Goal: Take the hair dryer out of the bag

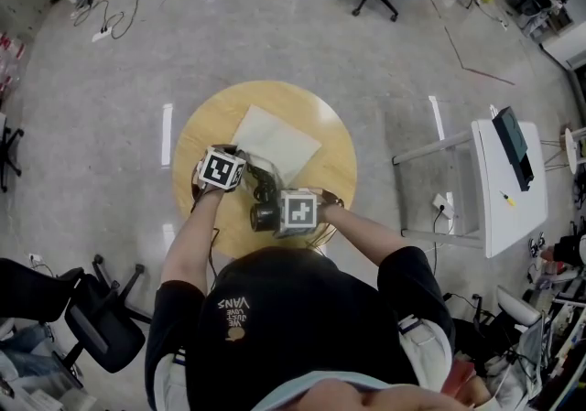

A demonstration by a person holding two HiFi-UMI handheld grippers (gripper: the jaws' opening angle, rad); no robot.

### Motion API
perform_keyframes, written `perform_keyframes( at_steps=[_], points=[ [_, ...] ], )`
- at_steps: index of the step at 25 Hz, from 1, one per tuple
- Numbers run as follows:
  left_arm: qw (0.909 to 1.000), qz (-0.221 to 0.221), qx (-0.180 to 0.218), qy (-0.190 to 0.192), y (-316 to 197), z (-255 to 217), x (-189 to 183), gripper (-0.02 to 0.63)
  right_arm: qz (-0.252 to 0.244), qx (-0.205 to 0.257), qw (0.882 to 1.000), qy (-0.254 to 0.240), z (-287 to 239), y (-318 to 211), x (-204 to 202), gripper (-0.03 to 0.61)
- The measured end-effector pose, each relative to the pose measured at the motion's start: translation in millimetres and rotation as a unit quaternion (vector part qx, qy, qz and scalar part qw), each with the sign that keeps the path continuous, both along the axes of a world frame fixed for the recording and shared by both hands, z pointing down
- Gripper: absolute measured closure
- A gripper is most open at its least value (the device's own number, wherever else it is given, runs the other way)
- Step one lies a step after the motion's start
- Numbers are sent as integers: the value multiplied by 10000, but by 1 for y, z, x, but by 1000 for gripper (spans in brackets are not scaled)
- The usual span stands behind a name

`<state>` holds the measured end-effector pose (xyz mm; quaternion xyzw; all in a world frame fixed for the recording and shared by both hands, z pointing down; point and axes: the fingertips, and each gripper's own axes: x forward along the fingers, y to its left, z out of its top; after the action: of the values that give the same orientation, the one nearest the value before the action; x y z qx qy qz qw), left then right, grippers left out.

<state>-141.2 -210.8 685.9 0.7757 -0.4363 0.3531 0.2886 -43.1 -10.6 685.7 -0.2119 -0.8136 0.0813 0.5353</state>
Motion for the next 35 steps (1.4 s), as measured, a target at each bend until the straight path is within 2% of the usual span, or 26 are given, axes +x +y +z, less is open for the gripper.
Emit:
perform_keyframes(
  at_steps=[7,14,20,30,35],
  points=[
    [9999,-121,-40,-11,-5,4,-10,555,81,139,9995,-273,-11,1,-6,229],
    [9998,-177,-49,-21,-7,5,-13,555,74,-238,9991,-339,-24,21,-2,229],
    [9996,-273,-21,-29,-20,2,-20,555,32,-254,9984,-499,-36,28,-5,229],
    [9955,-887,-152,312,-36,6,-34,555,292,-121,9974,-654,-52,33,-6,229],
    [9945,-954,-139,406,-34,8,-33,555,533,-108,9960,-710,-56,38,-5,229]
  ],
)
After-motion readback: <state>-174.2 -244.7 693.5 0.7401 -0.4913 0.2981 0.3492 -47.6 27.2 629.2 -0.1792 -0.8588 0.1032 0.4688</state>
